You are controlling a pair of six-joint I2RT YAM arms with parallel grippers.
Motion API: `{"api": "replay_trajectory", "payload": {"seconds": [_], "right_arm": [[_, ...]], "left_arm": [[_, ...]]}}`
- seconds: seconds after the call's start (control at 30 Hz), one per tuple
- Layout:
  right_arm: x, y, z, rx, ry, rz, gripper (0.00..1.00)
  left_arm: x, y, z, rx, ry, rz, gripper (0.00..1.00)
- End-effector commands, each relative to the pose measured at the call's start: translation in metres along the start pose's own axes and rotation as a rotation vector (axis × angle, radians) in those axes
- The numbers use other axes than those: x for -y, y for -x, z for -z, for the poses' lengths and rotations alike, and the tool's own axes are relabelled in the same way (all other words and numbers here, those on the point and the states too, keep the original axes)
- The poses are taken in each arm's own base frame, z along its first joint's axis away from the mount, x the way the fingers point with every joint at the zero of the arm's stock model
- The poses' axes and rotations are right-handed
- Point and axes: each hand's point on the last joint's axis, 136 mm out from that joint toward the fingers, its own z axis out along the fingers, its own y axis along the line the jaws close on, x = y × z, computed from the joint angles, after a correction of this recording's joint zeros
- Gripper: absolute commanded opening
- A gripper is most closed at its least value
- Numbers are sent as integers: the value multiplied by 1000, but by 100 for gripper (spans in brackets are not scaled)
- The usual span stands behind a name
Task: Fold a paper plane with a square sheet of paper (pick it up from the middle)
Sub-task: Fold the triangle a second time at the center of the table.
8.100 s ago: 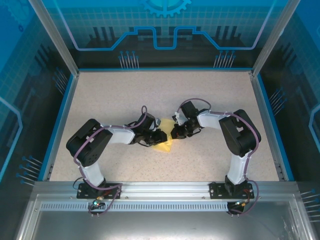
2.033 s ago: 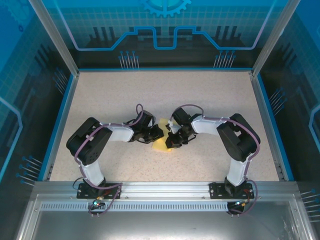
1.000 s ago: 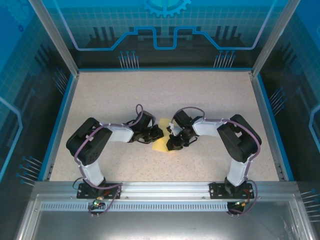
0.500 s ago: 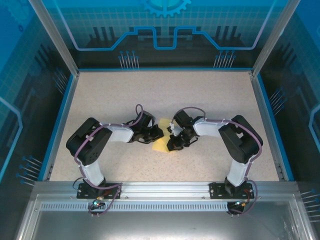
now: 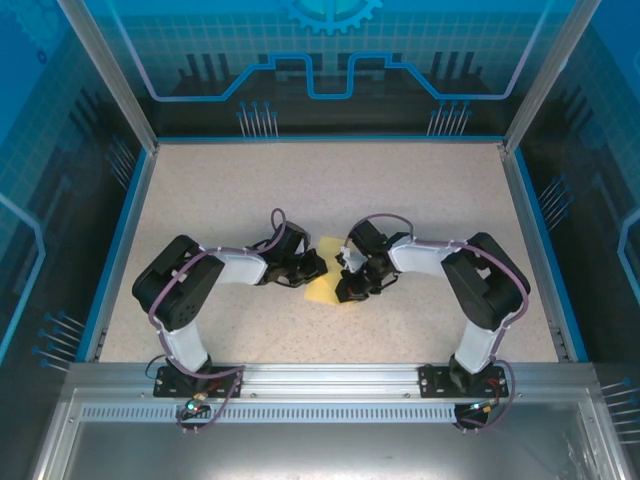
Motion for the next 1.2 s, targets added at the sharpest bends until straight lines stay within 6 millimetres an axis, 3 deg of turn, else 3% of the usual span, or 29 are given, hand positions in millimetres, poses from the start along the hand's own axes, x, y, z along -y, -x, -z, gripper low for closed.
{"api": "replay_trajectory", "payload": {"seconds": [0.0, 0.17, 0.4, 0.73, 0.9, 1.17], "right_arm": [[-20, 26, 18, 92, -19, 33, 7], [-8, 36, 1, 70, -53, -4, 6], [-12, 42, -14, 56, -51, 3, 6], [3, 46, -24, 72, -79, -24, 6], [12, 28, -28, 18, -84, -36, 6], [27, -33, -22, -66, -80, -74, 6]], "left_arm": [[-61, -25, -3, -55, 206, 69, 12], [-60, -25, -4, -56, 201, 66, 12], [-63, -26, -6, -60, 204, 77, 12], [-63, -26, -4, -58, 202, 71, 12], [-63, -26, -5, -59, 204, 66, 12], [-65, -26, -4, -54, 213, 62, 11]]}}
